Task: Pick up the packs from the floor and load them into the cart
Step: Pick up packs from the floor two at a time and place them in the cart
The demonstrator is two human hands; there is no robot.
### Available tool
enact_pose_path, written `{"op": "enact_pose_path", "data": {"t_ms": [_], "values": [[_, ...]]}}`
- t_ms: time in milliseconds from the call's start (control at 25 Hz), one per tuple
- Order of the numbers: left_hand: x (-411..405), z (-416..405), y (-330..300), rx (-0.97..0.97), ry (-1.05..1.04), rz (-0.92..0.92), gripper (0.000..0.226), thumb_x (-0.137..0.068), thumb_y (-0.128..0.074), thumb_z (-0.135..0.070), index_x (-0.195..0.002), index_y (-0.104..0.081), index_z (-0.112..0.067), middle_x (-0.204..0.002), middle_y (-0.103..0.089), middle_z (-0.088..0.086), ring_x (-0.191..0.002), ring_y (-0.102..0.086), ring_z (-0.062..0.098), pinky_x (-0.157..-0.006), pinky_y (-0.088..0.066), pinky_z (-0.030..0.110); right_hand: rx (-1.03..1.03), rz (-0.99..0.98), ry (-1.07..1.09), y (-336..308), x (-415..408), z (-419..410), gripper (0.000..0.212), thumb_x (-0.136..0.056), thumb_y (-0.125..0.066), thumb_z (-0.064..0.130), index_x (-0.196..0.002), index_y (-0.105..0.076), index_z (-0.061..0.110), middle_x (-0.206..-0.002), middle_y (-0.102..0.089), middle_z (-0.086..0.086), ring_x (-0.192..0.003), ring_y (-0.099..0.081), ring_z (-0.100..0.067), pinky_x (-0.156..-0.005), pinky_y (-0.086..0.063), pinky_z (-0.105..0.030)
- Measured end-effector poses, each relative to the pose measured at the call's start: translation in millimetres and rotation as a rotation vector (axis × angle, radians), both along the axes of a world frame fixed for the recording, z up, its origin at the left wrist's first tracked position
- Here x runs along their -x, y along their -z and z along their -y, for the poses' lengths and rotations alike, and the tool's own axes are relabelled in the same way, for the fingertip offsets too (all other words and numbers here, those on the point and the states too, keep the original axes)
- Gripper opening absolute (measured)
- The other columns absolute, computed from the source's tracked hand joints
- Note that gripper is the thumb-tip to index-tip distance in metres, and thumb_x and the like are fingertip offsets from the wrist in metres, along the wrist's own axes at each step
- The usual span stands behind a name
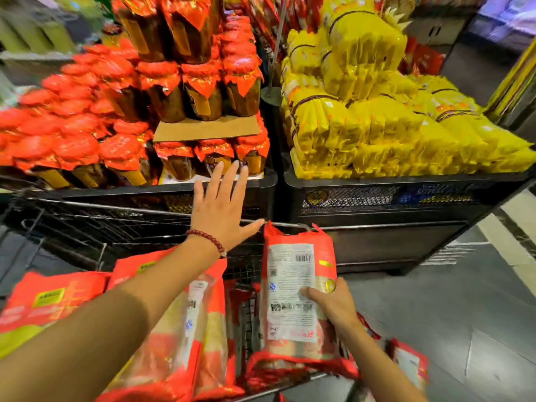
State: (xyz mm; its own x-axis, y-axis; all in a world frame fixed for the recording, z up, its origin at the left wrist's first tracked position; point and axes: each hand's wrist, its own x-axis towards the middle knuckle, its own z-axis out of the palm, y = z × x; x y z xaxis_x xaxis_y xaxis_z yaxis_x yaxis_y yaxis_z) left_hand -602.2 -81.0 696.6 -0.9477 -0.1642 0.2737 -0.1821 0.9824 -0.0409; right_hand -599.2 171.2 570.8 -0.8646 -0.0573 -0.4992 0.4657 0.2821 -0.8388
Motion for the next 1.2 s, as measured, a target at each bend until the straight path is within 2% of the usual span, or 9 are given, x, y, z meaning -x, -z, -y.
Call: {"op": "enact_pose_path", "data": {"t_ms": [120, 320, 520, 640, 720, 800, 880, 1000, 1200], "values": [[-1.6, 18.2, 7.4, 0.025, -0.026, -0.005, 0.104, -0.077, -0.054, -0.071, -0.156, -0.015, -0.015, -0.163, -0.016, 0.009, -0.15, -0.014, 0.031, -0.115, -0.014, 0.061, -0.066, 0.067, -0.045, 30.6, 0.6, 30.2, 0.058, -0.061, -0.09, 0.019, -0.101, -0.05, 0.006, -0.09, -0.067, -0.005, -0.075, -0.065, -0.016, -0.065, -0.054, -0.033], [0.8, 39.7, 16.4, 0.026, -0.049, -0.021, 0.102, -0.076, -0.057, -0.07, -0.154, -0.022, -0.014, -0.161, -0.022, 0.011, -0.148, -0.022, 0.032, -0.112, -0.018, 0.064, -0.11, 0.187, -0.139, 103.8, 11.6, 42.8, 0.077, -0.03, -0.089, 0.045, -0.095, -0.067, 0.01, -0.084, -0.078, -0.006, -0.073, -0.075, -0.023, -0.074, -0.062, -0.042], [9.3, 43.0, 19.0, -0.015, -0.047, 0.003, 0.099, -0.078, -0.054, -0.07, -0.154, -0.022, -0.014, -0.162, -0.018, 0.01, -0.149, -0.019, 0.029, -0.114, -0.016, 0.063, -0.095, 0.318, -0.172, 114.2, 13.1, 42.2, 0.04, -0.06, -0.092, 0.015, -0.092, -0.071, 0.004, -0.068, -0.077, -0.002, -0.062, -0.074, -0.019, -0.063, -0.059, -0.03], [12.9, 41.3, 12.3, -0.028, -0.033, -0.015, 0.098, -0.078, -0.057, -0.068, -0.154, -0.023, -0.014, -0.161, -0.018, 0.01, -0.149, -0.02, 0.029, -0.114, -0.015, 0.062, -0.179, 0.371, -0.199, 112.4, 16.0, 39.6, 0.046, -0.069, -0.087, 0.019, -0.106, -0.067, 0.001, -0.078, -0.076, -0.005, -0.068, -0.074, -0.023, -0.071, -0.061, -0.036], [16.4, 38.5, 5.7, -0.041, -0.035, -0.018, 0.098, -0.079, -0.056, -0.067, -0.155, -0.021, -0.015, -0.162, -0.015, 0.01, -0.15, -0.016, 0.029, -0.115, -0.014, 0.062, -0.313, 0.365, -0.305, 96.3, 16.3, 39.8, 0.05, -0.082, -0.077, 0.028, -0.115, -0.056, -0.002, -0.085, -0.068, -0.003, -0.068, -0.067, -0.016, -0.059, -0.055, -0.025], [16.8, 32.8, -1.6, -0.054, -0.031, -0.006, 0.099, -0.08, -0.053, -0.069, -0.156, -0.016, -0.016, -0.163, -0.01, 0.01, -0.151, -0.01, 0.029, -0.116, -0.011, 0.061, -0.508, 0.184, -0.496, 63.6, 15.4, 36.9, 0.05, -0.09, -0.065, 0.037, -0.123, -0.048, 0.005, -0.103, -0.062, -0.006, -0.085, -0.062, -0.018, -0.065, -0.05, -0.023], [16.8, 25.6, -8.4, -0.026, 0.008, 0.005, 0.102, -0.079, -0.05, -0.071, -0.156, -0.01, -0.018, -0.164, -0.006, 0.009, -0.151, -0.006, 0.029, -0.116, -0.01, 0.062, -0.776, -0.26, -0.647, 25.1, 14.8, 27.6, 0.058, -0.09, -0.062, 0.042, -0.134, -0.049, 0.007, -0.132, -0.056, -0.013, -0.118, -0.057, -0.029, -0.093, -0.05, -0.033], [16.4, 10.5, -19.9, 0.007, 0.075, 0.028, 0.104, -0.078, -0.049, -0.074, -0.157, -0.006, -0.02, -0.164, -0.003, 0.009, -0.152, -0.002, 0.03, -0.115, -0.008, 0.064, -1.015, -0.841, -0.562, -40.5, 27.2, 7.5, 0.072, -0.075, -0.067, 0.047, -0.133, -0.059, 0.007, -0.141, -0.056, -0.018, -0.131, -0.052, -0.038, -0.099, -0.047, -0.055], [11.4, -26.6, -47.0, 0.062, 0.204, 0.007, 0.106, -0.077, -0.051, -0.075, -0.157, -0.006, -0.021, -0.165, -0.001, 0.007, -0.152, 0.0, 0.027, -0.114, -0.007, 0.064, -1.237, -1.076, -0.399, -132.0, 25.2, -30.5, 0.078, -0.081, -0.041, 0.06, -0.145, -0.047, 0.017, -0.153, -0.043, -0.014, -0.142, -0.037, -0.035, -0.106, -0.034, -0.061]]}}
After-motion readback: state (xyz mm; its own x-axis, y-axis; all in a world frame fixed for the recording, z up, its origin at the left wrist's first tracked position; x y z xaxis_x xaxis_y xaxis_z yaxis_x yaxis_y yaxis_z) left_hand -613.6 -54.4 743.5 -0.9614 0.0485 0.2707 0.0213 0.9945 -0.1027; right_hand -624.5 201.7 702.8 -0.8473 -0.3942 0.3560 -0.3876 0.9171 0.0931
